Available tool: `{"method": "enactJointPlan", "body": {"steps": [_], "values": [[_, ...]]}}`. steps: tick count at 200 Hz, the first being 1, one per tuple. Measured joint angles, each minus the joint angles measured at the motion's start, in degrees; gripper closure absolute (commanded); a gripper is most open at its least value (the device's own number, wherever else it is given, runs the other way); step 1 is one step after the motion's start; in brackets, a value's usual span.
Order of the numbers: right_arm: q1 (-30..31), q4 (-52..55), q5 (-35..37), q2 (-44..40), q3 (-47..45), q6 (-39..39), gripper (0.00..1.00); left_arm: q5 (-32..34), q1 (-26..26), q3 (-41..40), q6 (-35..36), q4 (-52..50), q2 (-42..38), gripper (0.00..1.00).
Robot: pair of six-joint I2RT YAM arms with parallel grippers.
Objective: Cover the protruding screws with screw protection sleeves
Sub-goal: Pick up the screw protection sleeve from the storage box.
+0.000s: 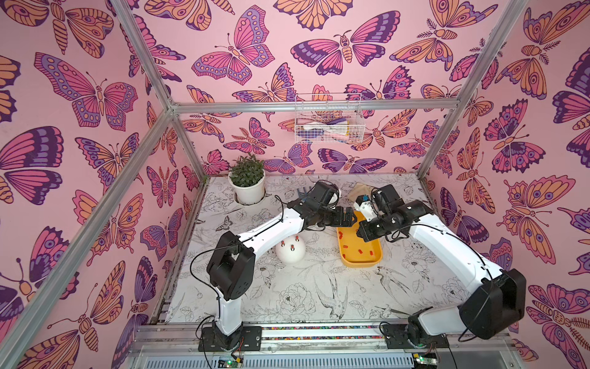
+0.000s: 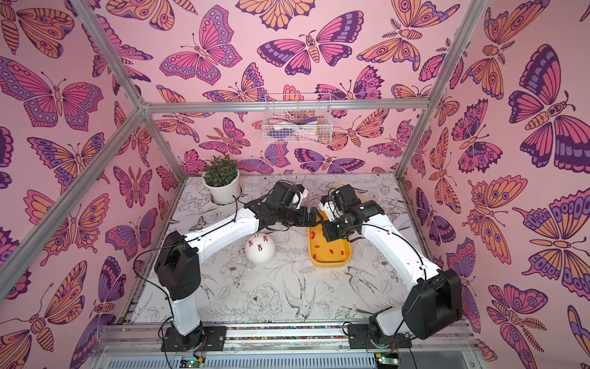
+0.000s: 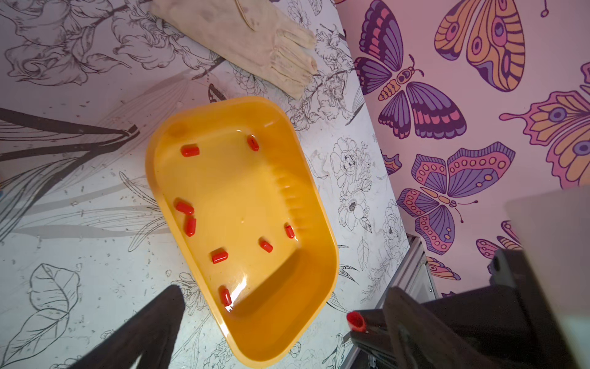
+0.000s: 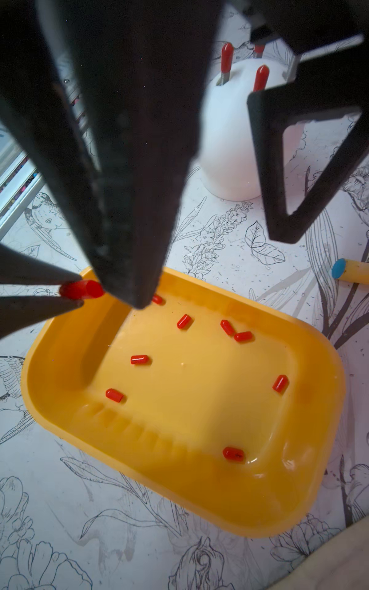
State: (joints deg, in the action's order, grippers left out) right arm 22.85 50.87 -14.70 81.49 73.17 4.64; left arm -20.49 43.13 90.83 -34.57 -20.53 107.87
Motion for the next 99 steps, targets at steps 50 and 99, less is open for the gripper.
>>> {"method": "enactJointPlan", "body": {"steps": [50,99], "values": [[0.0,-0.17,-0.39,-0.7,0.98,0.07,0.9,-0.76,0.68,0.0,-0.02,0.96,0.39,0.0],[-0.13,-0.48,-0.39,-1.66,1.05,0.59,0.9,-0.76,1.14,0.0,-0.02,1.22,1.27,0.0]]}}
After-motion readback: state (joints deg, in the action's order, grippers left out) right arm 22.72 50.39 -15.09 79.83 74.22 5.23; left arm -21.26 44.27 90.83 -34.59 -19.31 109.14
